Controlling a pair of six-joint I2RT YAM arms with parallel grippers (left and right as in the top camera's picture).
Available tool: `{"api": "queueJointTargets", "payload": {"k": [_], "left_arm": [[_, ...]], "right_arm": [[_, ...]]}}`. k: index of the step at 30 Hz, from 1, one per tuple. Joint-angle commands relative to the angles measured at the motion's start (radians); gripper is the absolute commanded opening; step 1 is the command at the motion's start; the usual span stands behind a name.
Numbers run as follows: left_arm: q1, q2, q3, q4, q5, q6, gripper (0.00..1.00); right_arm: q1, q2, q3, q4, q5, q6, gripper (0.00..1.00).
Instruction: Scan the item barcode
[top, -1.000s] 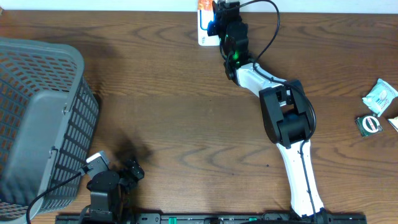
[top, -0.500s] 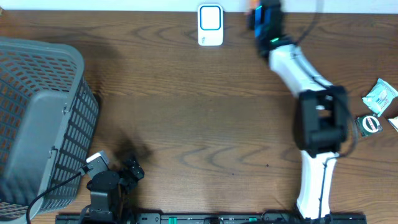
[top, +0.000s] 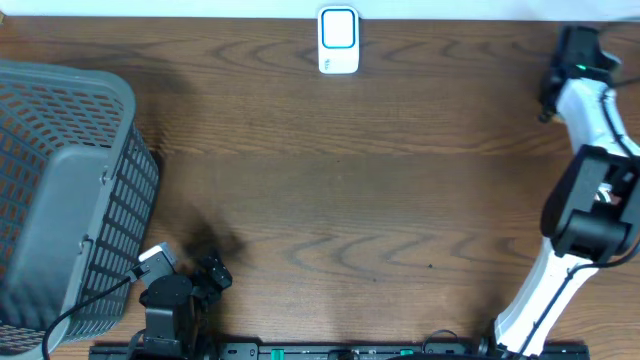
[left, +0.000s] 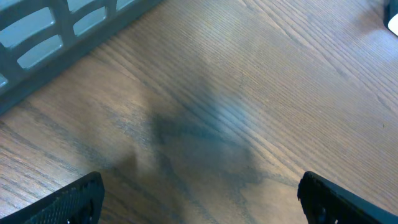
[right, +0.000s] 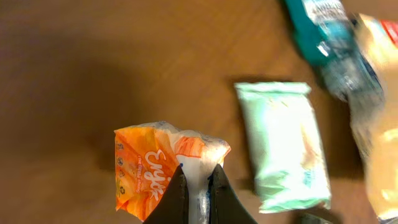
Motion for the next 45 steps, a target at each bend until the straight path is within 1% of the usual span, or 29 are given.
{"api": "queueJointTargets", "payload": {"k": [1, 2, 3, 4, 5, 6, 7, 10, 13, 16, 18, 24, 29, 34, 45], "left_arm": [[0.003, -0.002, -0.006, -0.059, -0.029, 0.005, 0.98], [0.003, -0.002, -0.006, -0.059, -0.029, 0.005, 0.98], [0.003, -0.002, -0.006, -0.059, -0.029, 0.005, 0.98], [0.003, -0.002, -0.006, -0.059, -0.029, 0.005, 0.98], [0.003, -0.002, -0.006, -0.059, -0.029, 0.005, 0.98], [0.003, -0.002, -0.006, -0.059, -0.029, 0.005, 0.98], [0.003, -0.002, -0.006, -0.059, -0.029, 0.005, 0.98], [0.003, -0.002, -0.006, -0.059, -0.029, 0.005, 0.98], [0.003, -0.002, -0.006, -0.059, -0.029, 0.005, 0.98], [0.003, -0.002, -0.006, -0.059, -0.029, 0.005, 0.98], [0.003, -0.002, -0.006, -0.059, -0.029, 0.005, 0.98], [0.003, -0.002, -0.006, -0.059, -0.029, 0.005, 0.98], [0.003, -0.002, -0.006, -0.059, -0.029, 0.005, 0.98], [0.003, -0.002, -0.006, -0.059, -0.029, 0.005, 0.98], [0.003, -0.002, -0.006, -0.059, -0.029, 0.005, 0.98]], "right_arm": [[-0.040, 0.002, -0.029, -0.010, -0.036, 0.096, 0.01], [-0.050, 0.002, -0.035, -0.009, -0.060, 0.096, 0.02], [-0.059, 0.002, -0.037, -0.009, -0.092, 0.096, 0.15], [-0.066, 0.002, -0.037, -0.009, -0.129, 0.096, 0.34], [-0.070, 0.000, -0.035, -0.010, -0.163, 0.095, 0.59], [-0.074, -0.005, -0.030, -0.014, -0.198, 0.089, 0.99], [-0.074, -0.024, -0.025, -0.019, -0.248, 0.056, 0.99], [-0.072, -0.089, -0.024, -0.022, -0.302, 0.042, 0.99], [-0.065, -0.212, -0.024, -0.021, -0.359, 0.032, 0.99], [-0.055, -0.343, -0.024, -0.033, -0.465, -0.023, 0.99], [-0.043, -0.470, -0.024, -0.078, -0.558, -0.032, 0.99], [-0.022, -0.738, -0.024, -0.198, -0.726, -0.042, 0.99], [-0.018, -0.927, -0.024, -0.304, -0.746, -0.063, 0.99], [-0.019, -1.115, -0.024, -0.521, -0.746, -0.062, 0.99], [-0.019, -1.392, -0.024, -0.824, -0.745, -0.063, 0.99]]}}
